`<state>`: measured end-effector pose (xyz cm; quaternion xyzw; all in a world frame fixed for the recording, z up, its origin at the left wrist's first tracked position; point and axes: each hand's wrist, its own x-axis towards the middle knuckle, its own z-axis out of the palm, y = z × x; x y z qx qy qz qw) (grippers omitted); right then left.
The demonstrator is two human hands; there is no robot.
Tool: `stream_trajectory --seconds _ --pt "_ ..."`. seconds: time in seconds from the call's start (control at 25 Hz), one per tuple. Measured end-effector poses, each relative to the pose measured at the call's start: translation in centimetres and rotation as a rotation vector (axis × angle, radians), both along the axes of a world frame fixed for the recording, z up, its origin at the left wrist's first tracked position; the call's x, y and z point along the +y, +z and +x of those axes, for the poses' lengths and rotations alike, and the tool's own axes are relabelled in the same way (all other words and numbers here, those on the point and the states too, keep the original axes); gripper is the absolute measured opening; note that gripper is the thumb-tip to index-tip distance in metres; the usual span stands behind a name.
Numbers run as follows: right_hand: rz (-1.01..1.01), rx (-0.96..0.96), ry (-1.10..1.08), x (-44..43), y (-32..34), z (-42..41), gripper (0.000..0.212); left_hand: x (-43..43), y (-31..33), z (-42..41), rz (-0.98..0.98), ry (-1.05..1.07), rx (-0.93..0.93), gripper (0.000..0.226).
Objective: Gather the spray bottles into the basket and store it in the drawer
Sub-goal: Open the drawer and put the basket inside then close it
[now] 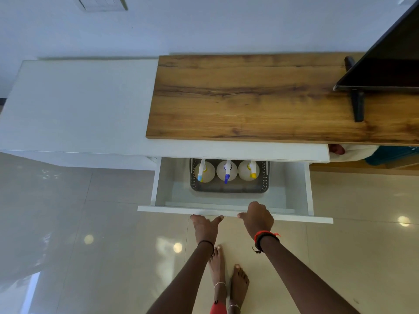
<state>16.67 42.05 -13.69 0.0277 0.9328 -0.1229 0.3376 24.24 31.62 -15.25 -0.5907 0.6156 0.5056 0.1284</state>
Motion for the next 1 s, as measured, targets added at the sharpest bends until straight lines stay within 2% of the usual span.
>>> stream_trajectory --seconds 0.08,0.16,0.2,0.28,0.36,0.48,0.6,0.76,1.0 --pt "-0.159 -0.095 -0.325 -0.2 -0.3 -0.8 0.018 -0.8 0.3 -1.8 0.161 0.228 0.059 0.049" --pt "-0.404 -0.218 -0.822 -0.3 0.0 -1.9 0.014 -1.7 0.9 -3.5 0.348 0.524 0.110 0.026" --pt "-0.510 -0.290 -1.049 -0.3 0.2 -2.3 0.015 -2.0 1.4 -4.1 0.432 0.640 0.141 0.022" --pt "-0.683 -0.412 -1.362 -0.3 0.7 -3.2 0.016 -3.0 1.8 -4.8 0.523 0.784 0.199 0.038" --pt "-0.835 -0.447 -1.542 -0.2 0.9 -4.1 0.027 -3.9 2.2 -5.3 0.588 0.864 0.258 0.046" --pt "-0.974 -0.396 -1.697 0.2 1.2 -5.9 0.067 -5.1 2.5 -6.2 0.643 0.934 0.313 0.043" --pt "-1.050 -0.352 -1.770 0.9 1.0 -7.6 0.086 -6.1 2.4 -6.7 0.715 0.899 0.386 0.075" --pt "-1.134 -0.331 -1.821 1.0 0.6 -9.5 0.089 -7.6 1.8 -7.5 0.792 0.860 0.487 0.097" --pt "-1.214 -0.255 -1.834 -0.4 0.4 -11.9 0.094 -8.4 1.7 -10.4 0.814 0.873 0.593 0.100"
